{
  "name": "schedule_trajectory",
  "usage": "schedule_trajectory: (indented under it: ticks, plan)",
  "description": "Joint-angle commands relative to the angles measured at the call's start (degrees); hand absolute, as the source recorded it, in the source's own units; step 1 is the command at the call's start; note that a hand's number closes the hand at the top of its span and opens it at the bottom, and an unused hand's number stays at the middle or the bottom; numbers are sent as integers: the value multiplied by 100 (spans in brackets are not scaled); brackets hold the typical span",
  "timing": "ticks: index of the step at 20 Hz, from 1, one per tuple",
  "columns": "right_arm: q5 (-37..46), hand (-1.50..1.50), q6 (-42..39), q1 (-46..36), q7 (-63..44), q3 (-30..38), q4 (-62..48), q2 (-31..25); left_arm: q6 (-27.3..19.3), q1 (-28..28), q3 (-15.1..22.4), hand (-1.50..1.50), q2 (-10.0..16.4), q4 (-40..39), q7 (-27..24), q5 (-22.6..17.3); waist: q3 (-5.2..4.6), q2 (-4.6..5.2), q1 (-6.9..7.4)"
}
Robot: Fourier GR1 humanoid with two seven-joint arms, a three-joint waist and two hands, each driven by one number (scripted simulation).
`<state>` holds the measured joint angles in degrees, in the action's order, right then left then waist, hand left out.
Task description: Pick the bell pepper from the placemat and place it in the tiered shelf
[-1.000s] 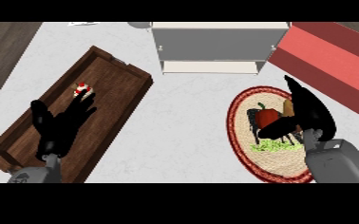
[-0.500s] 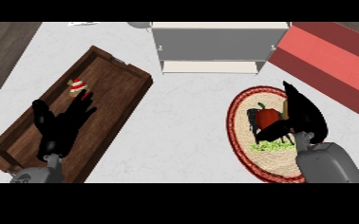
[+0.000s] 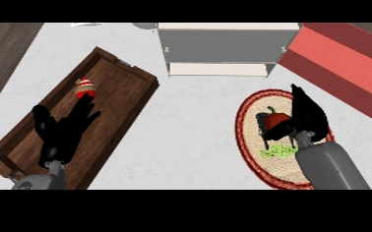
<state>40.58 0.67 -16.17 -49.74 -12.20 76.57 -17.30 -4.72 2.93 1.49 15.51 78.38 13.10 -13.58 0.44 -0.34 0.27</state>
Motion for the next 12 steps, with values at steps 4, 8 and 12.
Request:
schedule_trajectory:
  ticks: [4,8,12]
  plan:
    - [305,-150,387,84,378,124,-245,326,27,-371,4,0,-56,309,449,125,-43,30,-3]
    - [385,-150,447,33,717,194,-494,410,430,-68,-314,0,10,-369,105,-12,-45,36,-24]
    - [339,-150,352,-276,1101,327,-1063,478,62,131,-83,0,-266,-167,368,311,-43,37,-15]
